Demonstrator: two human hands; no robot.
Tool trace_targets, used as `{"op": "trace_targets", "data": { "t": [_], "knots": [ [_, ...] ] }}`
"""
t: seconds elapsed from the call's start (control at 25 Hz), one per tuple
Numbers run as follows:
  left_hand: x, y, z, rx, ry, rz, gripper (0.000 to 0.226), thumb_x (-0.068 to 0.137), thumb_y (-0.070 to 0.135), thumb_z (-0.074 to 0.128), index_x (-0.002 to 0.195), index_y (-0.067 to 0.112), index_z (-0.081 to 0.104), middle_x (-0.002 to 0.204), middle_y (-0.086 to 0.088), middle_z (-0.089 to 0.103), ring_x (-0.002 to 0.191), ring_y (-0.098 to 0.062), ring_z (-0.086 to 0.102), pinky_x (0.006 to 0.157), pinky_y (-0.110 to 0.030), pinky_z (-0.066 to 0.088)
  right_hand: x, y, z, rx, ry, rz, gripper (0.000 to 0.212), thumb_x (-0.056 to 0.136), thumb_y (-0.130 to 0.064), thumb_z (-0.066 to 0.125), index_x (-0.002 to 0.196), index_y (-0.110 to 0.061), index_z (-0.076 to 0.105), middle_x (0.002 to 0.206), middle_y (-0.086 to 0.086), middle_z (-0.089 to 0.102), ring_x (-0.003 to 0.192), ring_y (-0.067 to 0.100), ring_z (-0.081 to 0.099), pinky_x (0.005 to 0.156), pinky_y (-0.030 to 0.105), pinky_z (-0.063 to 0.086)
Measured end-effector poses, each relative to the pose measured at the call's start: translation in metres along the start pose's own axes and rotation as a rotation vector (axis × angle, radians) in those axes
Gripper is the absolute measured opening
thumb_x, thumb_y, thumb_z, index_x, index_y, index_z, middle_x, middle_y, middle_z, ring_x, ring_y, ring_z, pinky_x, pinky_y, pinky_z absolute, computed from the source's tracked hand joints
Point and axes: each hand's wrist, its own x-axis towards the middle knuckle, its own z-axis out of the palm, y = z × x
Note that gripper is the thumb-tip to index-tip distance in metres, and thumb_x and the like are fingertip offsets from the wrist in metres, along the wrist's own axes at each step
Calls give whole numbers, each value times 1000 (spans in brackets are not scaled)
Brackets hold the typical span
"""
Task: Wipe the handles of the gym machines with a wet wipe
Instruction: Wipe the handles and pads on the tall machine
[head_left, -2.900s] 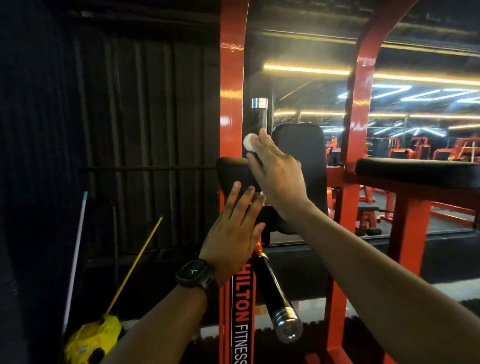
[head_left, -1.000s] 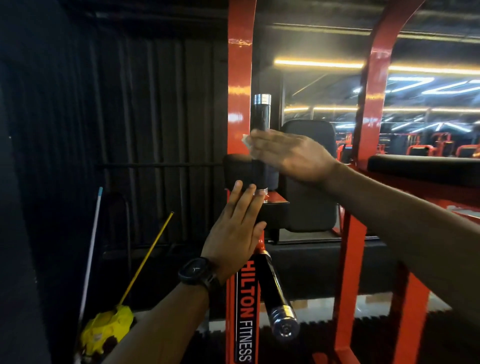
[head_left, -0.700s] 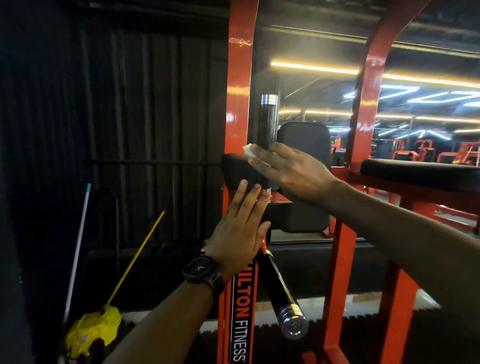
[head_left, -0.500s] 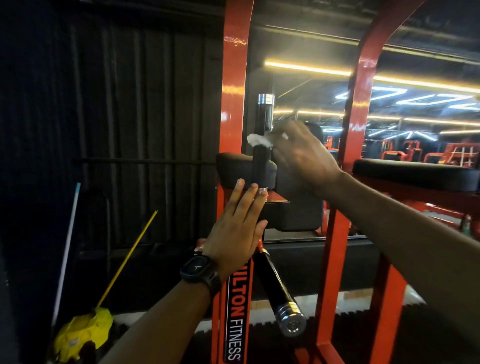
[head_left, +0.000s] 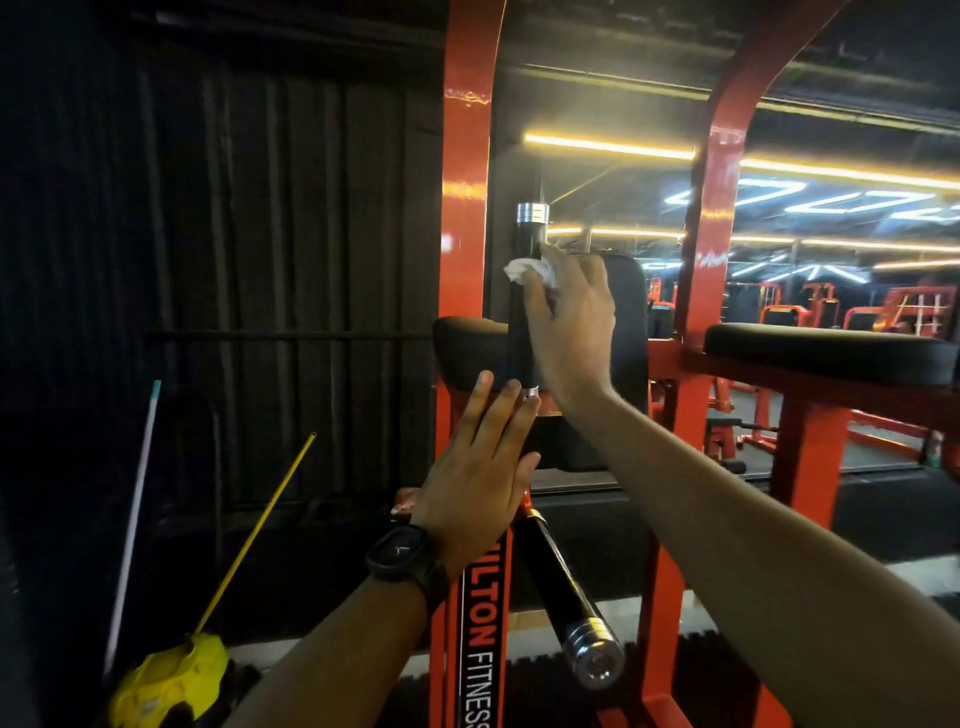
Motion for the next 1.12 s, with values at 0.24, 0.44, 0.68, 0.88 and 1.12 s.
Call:
{"op": "trace_targets", "data": {
  "t": [0.24, 0.44, 0.68, 0.88, 1.12],
  "knots": [
    [1, 1, 0, 4, 2, -25, 60, 101, 44, 27, 155, 24, 10, 163, 1, 11, 154, -22, -4, 111, -47, 26, -16, 0, -5, 145, 1, 108, 8, 94, -20, 66, 100, -24, 64, 97, -10, 66, 89, -2, 62, 78, 16, 51],
    [-1, 2, -1, -11, 12, -26, 60, 101, 43, 28, 156, 23, 12, 163, 1, 10, 154, -19, -9, 111, -47, 27, -17, 1, -6, 226, 11, 251, 22, 93, -29, 68, 80, -11, 66, 73, -5, 63, 64, -4, 55, 56, 8, 44],
    [0, 0, 1, -16, -8, -14, 61, 102, 44, 26, 156, 26, 4, 164, 1, 8, 154, -22, -6, 114, -49, 29, 2, -3, 0, 237, 49, 95, 21, 98, -22, 63, 115, -11, 67, 82, -9, 65, 66, -7, 57, 61, 10, 46],
    [1, 0, 0, -22, -3, -21, 60, 102, 44, 27, 157, 25, 9, 164, 0, 10, 155, -22, -4, 113, -47, 32, 15, 3, 1, 409, 26, 306, 27, 103, -14, 51, 124, -11, 68, 74, -16, 63, 61, -8, 51, 62, 9, 47],
    [-1, 0, 0, -23, 0, -27, 60, 102, 43, 28, 156, 26, 7, 164, 2, 8, 154, -19, -8, 115, -47, 30, 15, 9, -4, 306, -13, 112, 31, 100, -13, 58, 130, -17, 64, 124, -2, 70, 105, -5, 60, 92, 17, 52]
  ]
}}
